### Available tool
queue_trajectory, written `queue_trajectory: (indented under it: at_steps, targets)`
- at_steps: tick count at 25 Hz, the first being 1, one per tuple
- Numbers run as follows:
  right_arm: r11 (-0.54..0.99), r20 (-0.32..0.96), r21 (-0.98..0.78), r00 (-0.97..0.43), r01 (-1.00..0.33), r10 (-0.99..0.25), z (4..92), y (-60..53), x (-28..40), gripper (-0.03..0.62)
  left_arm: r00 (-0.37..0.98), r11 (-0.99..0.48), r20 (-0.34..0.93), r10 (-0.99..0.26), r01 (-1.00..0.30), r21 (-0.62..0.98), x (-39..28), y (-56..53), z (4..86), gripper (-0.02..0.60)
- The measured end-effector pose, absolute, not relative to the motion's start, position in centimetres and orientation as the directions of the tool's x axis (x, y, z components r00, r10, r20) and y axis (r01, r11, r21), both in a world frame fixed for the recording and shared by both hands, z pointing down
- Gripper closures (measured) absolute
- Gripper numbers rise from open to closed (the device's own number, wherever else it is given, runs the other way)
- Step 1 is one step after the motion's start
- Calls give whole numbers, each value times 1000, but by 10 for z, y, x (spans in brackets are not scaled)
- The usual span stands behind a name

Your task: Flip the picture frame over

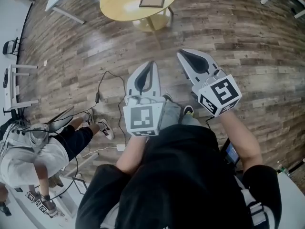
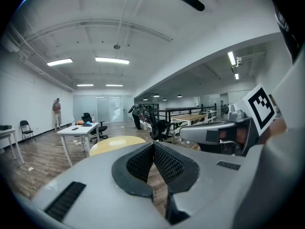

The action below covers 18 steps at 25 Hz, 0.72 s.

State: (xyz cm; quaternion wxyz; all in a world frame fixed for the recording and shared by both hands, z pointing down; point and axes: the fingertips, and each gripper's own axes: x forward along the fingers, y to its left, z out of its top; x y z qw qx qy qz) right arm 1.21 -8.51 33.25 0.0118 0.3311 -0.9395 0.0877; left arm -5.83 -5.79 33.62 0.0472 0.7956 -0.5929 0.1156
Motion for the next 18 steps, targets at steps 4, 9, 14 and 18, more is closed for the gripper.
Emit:
queue_trajectory:
  at_steps: [4,9,14,18]
  targets:
    - [780,79,-127,-790,-613,-608,323,-110,-27,574,266,-282,212,-940,-958,-50,-95,-83,327,558]
    - [785,78,-107,-793,-610,-605,320,-133,-67,574,268,-278,185,-945,-960,-28,-134,-104,327,558]
    - [785,91,-106,-792,-610,-603,326,-148,-91,574,267,-276,205,-942,-961,-15,-159,-121,338,558]
    - [781,100,-113,-789,-615,-606,331,-167,-93,574,273,-281,212,-938,-960,-8,-161,-141,342,558]
